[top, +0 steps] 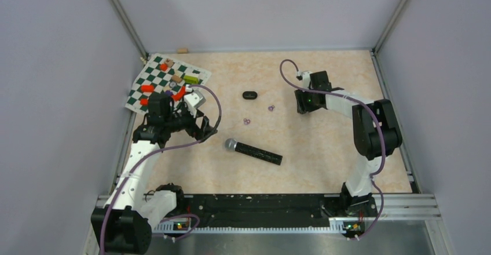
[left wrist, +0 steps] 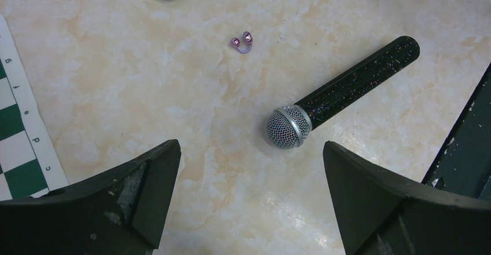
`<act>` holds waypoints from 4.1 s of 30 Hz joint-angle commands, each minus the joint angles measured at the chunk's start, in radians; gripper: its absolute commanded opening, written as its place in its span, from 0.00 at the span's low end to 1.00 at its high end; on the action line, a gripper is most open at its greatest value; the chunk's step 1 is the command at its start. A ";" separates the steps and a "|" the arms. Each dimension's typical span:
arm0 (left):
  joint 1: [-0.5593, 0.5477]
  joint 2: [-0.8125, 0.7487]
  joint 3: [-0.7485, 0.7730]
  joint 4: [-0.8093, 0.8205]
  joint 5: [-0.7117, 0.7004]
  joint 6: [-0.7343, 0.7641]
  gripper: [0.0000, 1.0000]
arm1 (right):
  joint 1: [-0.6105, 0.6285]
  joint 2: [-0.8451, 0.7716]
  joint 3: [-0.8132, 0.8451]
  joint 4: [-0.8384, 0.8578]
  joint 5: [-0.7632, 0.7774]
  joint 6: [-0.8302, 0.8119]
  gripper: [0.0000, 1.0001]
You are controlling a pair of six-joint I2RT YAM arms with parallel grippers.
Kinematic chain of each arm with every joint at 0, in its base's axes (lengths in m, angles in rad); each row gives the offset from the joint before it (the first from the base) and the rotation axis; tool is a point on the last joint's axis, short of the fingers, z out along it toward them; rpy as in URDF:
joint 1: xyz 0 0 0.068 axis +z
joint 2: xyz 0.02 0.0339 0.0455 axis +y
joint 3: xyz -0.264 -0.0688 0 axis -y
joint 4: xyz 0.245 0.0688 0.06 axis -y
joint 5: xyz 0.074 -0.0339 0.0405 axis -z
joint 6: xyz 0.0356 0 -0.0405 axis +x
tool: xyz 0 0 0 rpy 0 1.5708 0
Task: Insert the wireless bluetooth earbuds into the charging case
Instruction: Pick up the charging case at the center of the board.
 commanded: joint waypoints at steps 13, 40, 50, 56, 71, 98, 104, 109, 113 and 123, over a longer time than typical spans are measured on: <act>0.000 0.047 0.097 0.041 0.045 -0.061 0.99 | 0.007 -0.204 -0.003 0.038 -0.176 -0.165 0.24; -0.378 0.825 0.809 0.085 0.347 -0.497 0.99 | 0.262 -0.681 -0.275 0.278 -0.278 -0.449 0.24; -0.446 0.847 0.756 0.180 0.372 -0.574 0.99 | 0.291 -0.699 -0.292 0.293 -0.285 -0.455 0.24; -0.469 0.868 0.757 0.189 0.368 -0.586 0.92 | 0.296 -0.712 -0.299 0.297 -0.299 -0.455 0.24; -0.475 0.859 0.759 0.227 0.367 -0.630 0.68 | 0.330 -0.703 -0.296 0.281 -0.299 -0.471 0.24; -0.482 0.774 0.845 -0.138 0.319 -0.200 0.18 | 0.226 -0.695 -0.116 -0.030 -0.763 -0.349 0.73; -0.486 0.722 0.822 -0.205 0.360 -0.070 0.17 | 0.097 -0.663 -0.099 -0.024 -1.067 -0.239 0.72; -0.520 0.710 0.810 -0.240 0.342 -0.019 0.16 | 0.062 -0.550 -0.087 0.028 -1.211 -0.111 0.66; -0.575 0.710 0.810 -0.290 0.281 0.045 0.16 | 0.062 -0.477 -0.079 0.052 -1.272 -0.050 0.61; -0.605 0.716 0.819 -0.313 0.242 0.072 0.15 | 0.062 -0.524 -0.104 0.005 -1.211 -0.148 0.53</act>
